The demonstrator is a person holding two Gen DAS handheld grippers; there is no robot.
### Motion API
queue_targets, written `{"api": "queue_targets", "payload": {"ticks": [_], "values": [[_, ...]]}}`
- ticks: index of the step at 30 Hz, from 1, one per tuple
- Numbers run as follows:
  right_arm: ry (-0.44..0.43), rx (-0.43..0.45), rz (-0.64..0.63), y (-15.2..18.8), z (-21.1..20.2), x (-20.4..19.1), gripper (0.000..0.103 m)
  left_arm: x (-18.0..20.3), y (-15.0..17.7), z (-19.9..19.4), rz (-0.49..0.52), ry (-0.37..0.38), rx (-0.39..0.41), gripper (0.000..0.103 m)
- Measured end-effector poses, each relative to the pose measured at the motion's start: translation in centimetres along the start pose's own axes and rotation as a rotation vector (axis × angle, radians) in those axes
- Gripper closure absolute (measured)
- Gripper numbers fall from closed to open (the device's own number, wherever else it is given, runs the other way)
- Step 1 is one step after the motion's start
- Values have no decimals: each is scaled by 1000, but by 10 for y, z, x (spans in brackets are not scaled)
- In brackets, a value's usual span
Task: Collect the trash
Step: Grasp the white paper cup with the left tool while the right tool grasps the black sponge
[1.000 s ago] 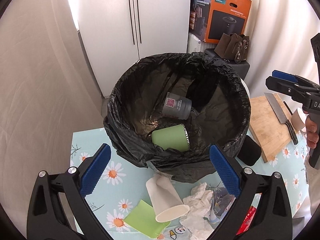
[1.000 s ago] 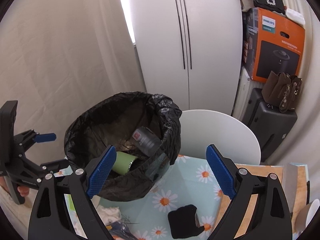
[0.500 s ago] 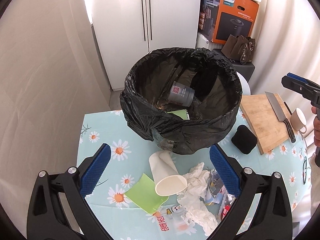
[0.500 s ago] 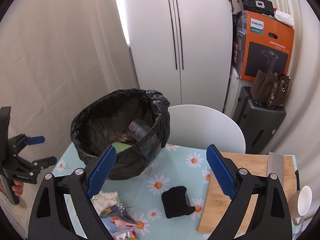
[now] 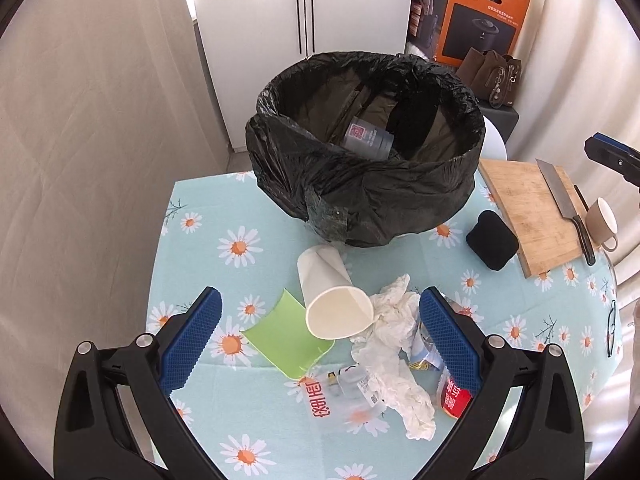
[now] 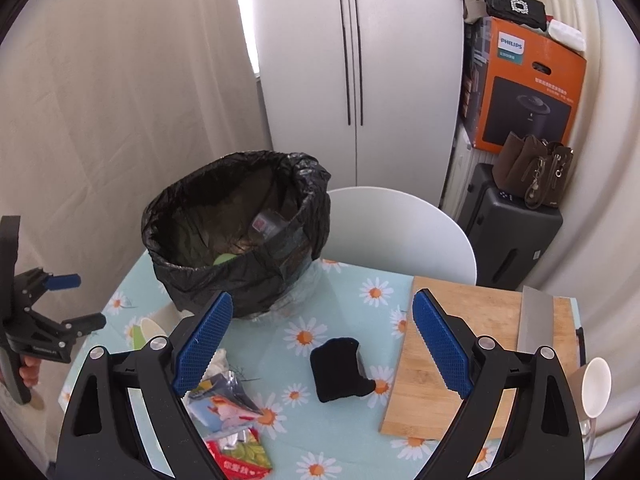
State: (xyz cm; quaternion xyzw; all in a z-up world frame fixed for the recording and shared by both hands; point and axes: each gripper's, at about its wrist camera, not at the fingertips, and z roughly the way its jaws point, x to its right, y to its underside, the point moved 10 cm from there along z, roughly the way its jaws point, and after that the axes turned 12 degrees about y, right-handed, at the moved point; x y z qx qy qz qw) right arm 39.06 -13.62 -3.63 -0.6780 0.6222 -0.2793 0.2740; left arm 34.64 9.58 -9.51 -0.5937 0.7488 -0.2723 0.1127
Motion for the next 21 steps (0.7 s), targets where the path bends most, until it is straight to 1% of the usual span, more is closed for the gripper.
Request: {"api": "queue_targets", "payload": {"ticks": [5,12,21], "values": [[46,-46,-54,18,10,1,16,-1,13,12,-11,0,-37,6],[46,-106,-99,41,26,-5,16,9,24,30,37,5,-78,6],[32,-174,-119,61,49,-11,16,10,30,61,55,31,-141,6]]}}
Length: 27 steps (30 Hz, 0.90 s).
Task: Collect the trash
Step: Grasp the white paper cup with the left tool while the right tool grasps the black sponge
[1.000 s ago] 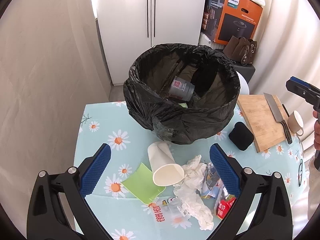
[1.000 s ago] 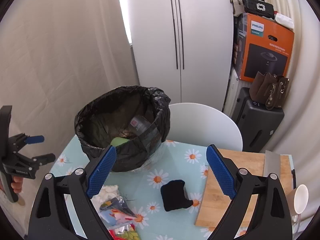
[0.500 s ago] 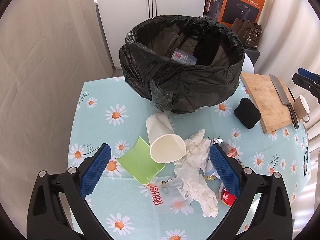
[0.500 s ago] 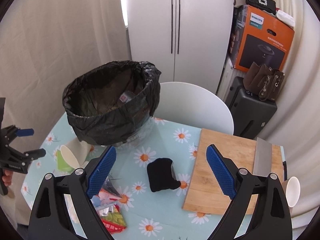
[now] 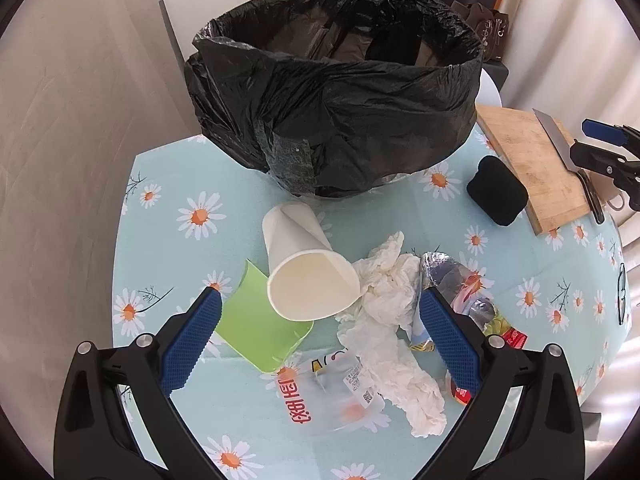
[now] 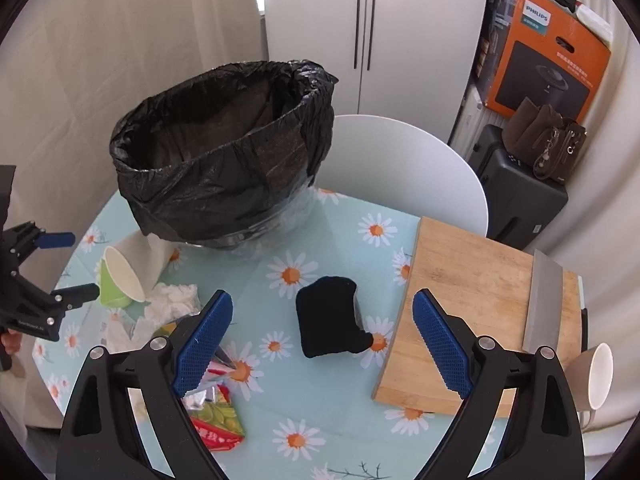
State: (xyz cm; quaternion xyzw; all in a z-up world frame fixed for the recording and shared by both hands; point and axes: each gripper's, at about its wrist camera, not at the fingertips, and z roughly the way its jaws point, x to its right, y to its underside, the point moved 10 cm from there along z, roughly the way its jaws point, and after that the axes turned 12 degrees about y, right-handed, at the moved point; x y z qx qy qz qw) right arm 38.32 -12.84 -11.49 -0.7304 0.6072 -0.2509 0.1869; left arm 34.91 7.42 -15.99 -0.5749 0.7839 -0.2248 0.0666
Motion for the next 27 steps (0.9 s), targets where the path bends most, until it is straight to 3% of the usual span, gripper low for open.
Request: {"api": "queue_targets", "payload": {"ticks": [10,27], "values": [[3,-87,-7,16,35,-7,16,-11,1,34,-41,73,-56,6],[0,-204,13,35,92,-8,16,-26,-8,78,-42,88,-122,8]]}}
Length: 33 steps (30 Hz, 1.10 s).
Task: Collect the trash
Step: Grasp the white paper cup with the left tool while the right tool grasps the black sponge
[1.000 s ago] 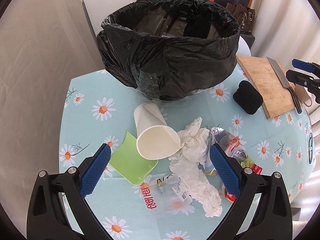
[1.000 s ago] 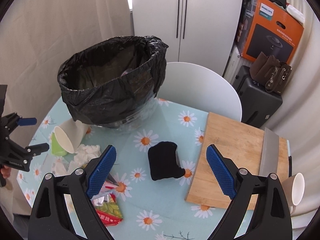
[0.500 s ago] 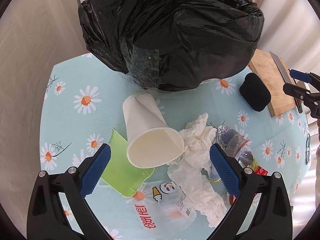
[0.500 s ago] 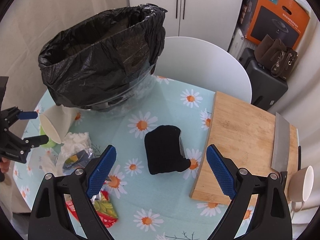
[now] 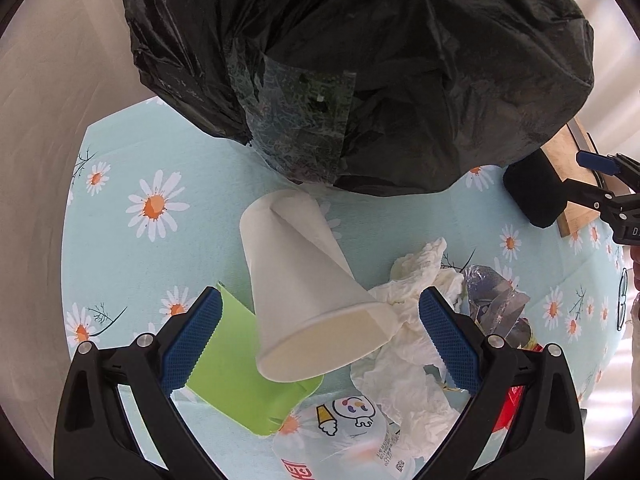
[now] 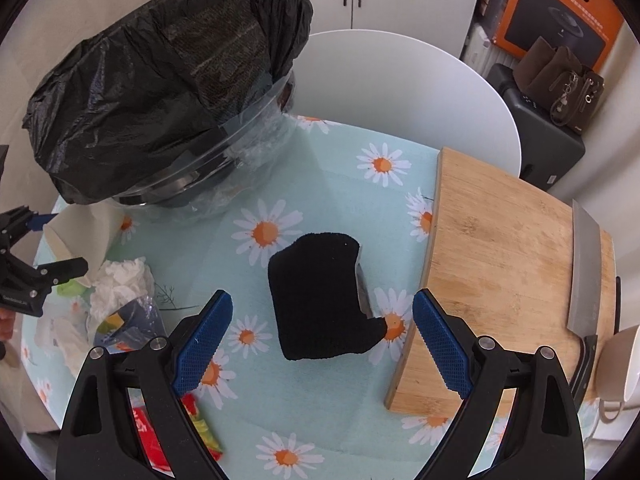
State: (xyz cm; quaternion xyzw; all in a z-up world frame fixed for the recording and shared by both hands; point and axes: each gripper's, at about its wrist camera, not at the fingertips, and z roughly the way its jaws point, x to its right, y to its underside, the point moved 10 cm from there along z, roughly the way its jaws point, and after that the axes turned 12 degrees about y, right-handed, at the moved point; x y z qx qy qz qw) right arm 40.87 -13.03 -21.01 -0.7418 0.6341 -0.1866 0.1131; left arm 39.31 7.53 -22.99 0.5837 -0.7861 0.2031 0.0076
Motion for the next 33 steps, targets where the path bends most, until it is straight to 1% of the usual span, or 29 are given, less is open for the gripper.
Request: {"api": "queue_targets", "payload": {"ticks": [2,3,4,6,7,8,9,10,13,15,19,24,33], "values": [[-5,-10,7,0,7,-1,16,0,1,3,7,-1,-11,15],[-9,-13,11,0,10,-2,16,0,2,5,9,2,-20,21],[-15,-15,16,0,13,-3,16,0,3,7,9,9,-31,25],[-30,-24,24,0,21,-5,16,0,6,10,7,19,-44,28],[-44,-30,23,2,25,-8,20,-1,7,11,3,21,-49,28],[-67,-44,17,4,29,-12,31,-1,8,11,-1,23,-49,29],[-58,-59,4,6,34,-13,53,-2,8,10,-6,27,-46,29],[-52,-57,-8,8,35,-13,52,-3,9,8,-11,33,-42,29],[-75,-65,-30,12,32,-17,53,-5,10,0,-11,31,-31,29],[-62,-66,-47,15,29,-18,53,-5,10,-5,-14,27,-26,30],[-89,-60,-39,22,18,-18,53,-4,14,-18,-18,23,-6,30],[-90,-39,-44,29,1,-18,53,0,12,-36,-11,15,12,30],[-100,4,-47,35,-29,-7,53,15,35,-67,1,-17,48,30]]}}
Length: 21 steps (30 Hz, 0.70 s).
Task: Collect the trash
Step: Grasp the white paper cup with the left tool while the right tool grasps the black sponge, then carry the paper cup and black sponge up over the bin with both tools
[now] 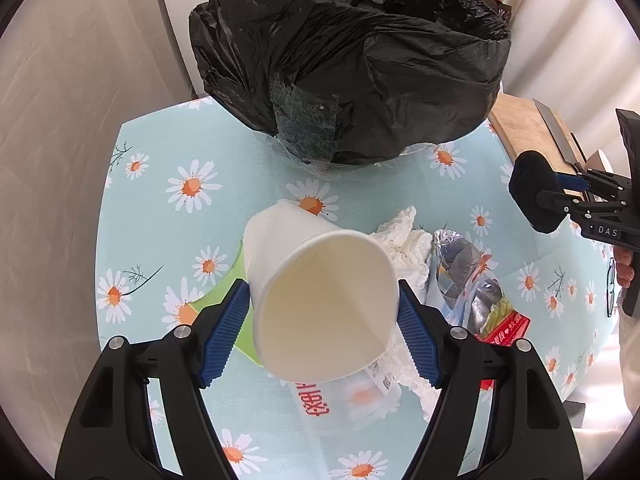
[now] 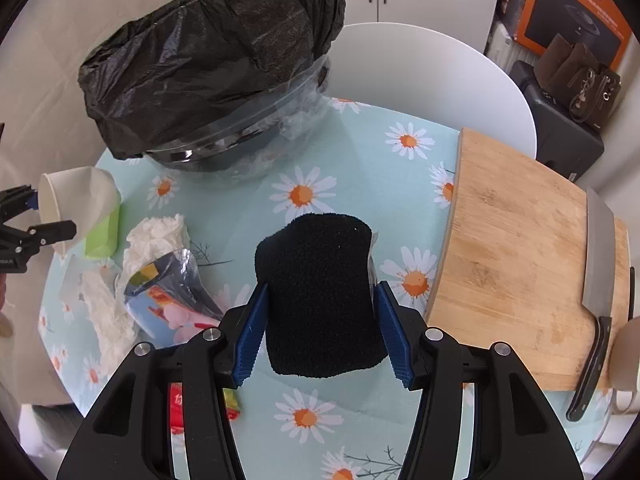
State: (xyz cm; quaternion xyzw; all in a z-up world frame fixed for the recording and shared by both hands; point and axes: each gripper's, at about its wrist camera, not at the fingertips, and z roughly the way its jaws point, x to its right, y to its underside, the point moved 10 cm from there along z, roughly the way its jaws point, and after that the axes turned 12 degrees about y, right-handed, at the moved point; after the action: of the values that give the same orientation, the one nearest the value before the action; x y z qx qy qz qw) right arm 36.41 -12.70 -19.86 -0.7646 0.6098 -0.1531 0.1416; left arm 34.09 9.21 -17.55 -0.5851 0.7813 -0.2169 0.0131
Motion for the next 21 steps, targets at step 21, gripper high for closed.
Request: {"api": "queue_targets", "payload": {"ticks": [21], "values": [[-39,73,-42,55,-57,-13,53,23,65,-62,-8,-84,64,30]]}}
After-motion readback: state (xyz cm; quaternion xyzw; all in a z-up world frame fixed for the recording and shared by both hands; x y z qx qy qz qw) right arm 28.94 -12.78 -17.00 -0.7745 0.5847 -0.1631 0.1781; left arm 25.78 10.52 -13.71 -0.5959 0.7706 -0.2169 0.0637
